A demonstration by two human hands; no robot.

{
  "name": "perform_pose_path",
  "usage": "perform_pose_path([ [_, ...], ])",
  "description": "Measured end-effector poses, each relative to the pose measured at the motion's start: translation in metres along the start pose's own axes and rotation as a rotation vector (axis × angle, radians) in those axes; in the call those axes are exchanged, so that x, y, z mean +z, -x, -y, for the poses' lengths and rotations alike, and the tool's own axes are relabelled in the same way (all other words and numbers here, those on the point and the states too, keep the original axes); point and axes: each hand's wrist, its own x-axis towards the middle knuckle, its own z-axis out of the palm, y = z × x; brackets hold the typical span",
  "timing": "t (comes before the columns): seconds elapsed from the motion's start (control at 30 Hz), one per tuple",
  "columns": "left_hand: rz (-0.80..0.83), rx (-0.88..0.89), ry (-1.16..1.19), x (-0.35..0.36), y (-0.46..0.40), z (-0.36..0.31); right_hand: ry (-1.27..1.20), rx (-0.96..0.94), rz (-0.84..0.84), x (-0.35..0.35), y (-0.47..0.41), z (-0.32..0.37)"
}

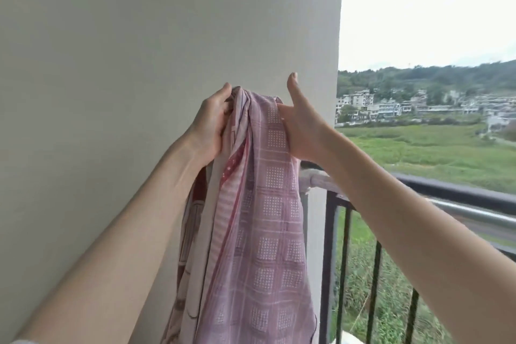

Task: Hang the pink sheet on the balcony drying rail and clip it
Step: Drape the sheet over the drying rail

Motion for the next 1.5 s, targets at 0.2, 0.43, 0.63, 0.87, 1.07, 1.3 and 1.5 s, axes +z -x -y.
perform_pose_path([
  [0.2, 0.268, 0.149, -0.018, 0.068, -0.037, -0.040, 0.031, -0.161, -0.126, -0.034, 0.048, 0.067],
  [0.43, 0.427, 0.070, -0.111, 0.111, -0.071, 0.009, 0.035, -0.118, -0.347, -0.081, 0.084, 0.038],
  [0.63, 0.476, -0.070, -0.170, 0.099, -0.063, 0.034, 0.054, 0.031, -0.477, -0.093, 0.075, 0.010],
  [0.87, 0.578, -0.140, -0.088, 0.105, -0.055, 0.033, 0.542, 0.051, -0.971, -0.097, 0.099, 0.011],
  [1.07, 0.572, -0.088, -0.199, 0.130, -0.056, 0.040, 1.148, 0.016, -0.946, -0.072, 0.106, -0.008],
  [1.3, 0.404, 0.229, -0.298, 0.094, -0.073, 0.086, 1.091, 0.064, -0.863, -0.108, 0.123, -0.027],
  [1.5, 0.538, 0.042, -0.450, 0.089, -0.068, 0.164, 1.161, 0.050, -0.834, -0.154, 0.140, -0.037],
])
